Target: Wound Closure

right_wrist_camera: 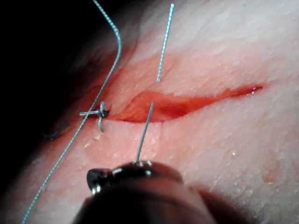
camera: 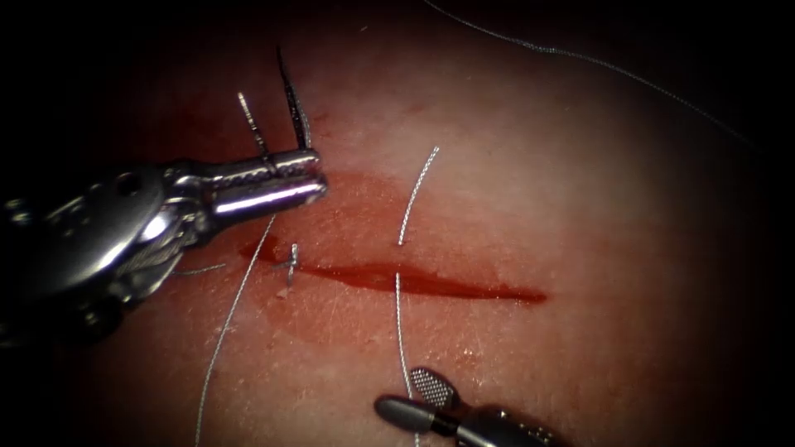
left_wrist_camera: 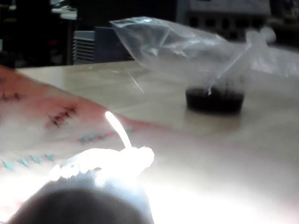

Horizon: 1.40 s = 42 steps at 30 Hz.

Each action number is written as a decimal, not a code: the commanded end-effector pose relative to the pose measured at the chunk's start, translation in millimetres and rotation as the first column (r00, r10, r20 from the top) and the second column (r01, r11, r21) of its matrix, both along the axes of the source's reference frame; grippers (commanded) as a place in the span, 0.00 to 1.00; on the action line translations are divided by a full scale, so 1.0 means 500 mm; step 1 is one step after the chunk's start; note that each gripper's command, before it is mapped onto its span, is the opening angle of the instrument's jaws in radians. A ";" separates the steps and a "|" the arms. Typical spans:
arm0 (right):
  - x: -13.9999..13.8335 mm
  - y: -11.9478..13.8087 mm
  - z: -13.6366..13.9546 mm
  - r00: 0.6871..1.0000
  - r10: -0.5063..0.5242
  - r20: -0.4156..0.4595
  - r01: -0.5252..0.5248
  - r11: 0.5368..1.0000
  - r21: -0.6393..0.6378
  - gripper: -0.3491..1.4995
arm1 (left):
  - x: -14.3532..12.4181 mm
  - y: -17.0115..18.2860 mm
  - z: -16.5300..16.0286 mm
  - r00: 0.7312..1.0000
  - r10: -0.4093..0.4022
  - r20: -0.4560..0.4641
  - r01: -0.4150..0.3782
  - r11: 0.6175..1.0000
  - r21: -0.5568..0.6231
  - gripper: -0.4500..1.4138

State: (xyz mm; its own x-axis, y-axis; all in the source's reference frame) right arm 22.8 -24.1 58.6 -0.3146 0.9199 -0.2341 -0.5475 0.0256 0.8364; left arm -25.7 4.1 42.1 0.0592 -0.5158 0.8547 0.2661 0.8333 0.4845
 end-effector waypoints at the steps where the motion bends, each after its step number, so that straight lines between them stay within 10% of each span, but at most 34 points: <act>1: 0.0002 0.0075 -0.0053 0.998 0.060 0.004 -0.060 0.998 -0.006 0.81 | -0.0001 0.0014 0.0004 0.999 0.026 -0.037 -0.029 0.996 -0.085 0.00; 3: -0.0011 0.0115 -0.0085 0.996 0.091 -0.017 -0.091 0.996 -0.005 0.80 | 0.0005 0.0002 0.0032 0.991 0.080 -0.109 -0.103 0.968 -0.231 0.00; 6: -0.0054 0.0241 -0.0150 0.922 0.312 -0.230 -0.286 0.948 0.143 0.78 | 0.0010 -0.0025 0.0074 0.874 0.238 -0.424 -0.455 0.708 -0.540 0.00; 8: -0.0063 0.0263 -0.0151 0.865 0.359 -0.350 -0.290 0.928 0.236 0.78 | 0.0007 -0.0037 0.0079 0.845 0.257 -0.469 -0.509 0.652 -0.561 0.00; 9: -0.0068 0.0264 -0.0138 0.798 0.377 -0.470 -0.253 0.918 0.305 0.78 | 0.0006 -0.0055 0.0088 0.834 0.284 -0.472 -0.545 0.551 -0.631 0.00; 17: 0.0030 0.0218 -0.0101 0.819 0.125 -0.560 -0.036 0.985 0.166 0.67 | -0.0045 -0.0135 0.0115 0.787 0.420 -0.452 -0.606 0.391 -0.693 0.00; 34: 0.0058 0.0248 -0.0106 0.844 -0.021 -0.536 0.008 1.000 -0.026 0.59 | -0.0093 -0.0223 0.0114 0.790 0.512 -0.337 -0.602 0.542 -0.587 0.00; 42: 0.0050 0.0245 -0.0119 0.855 0.027 -0.518 -0.038 0.999 -0.011 0.05 | -0.0091 -0.0225 0.0120 0.798 0.502 -0.334 -0.596 0.579 -0.556 0.00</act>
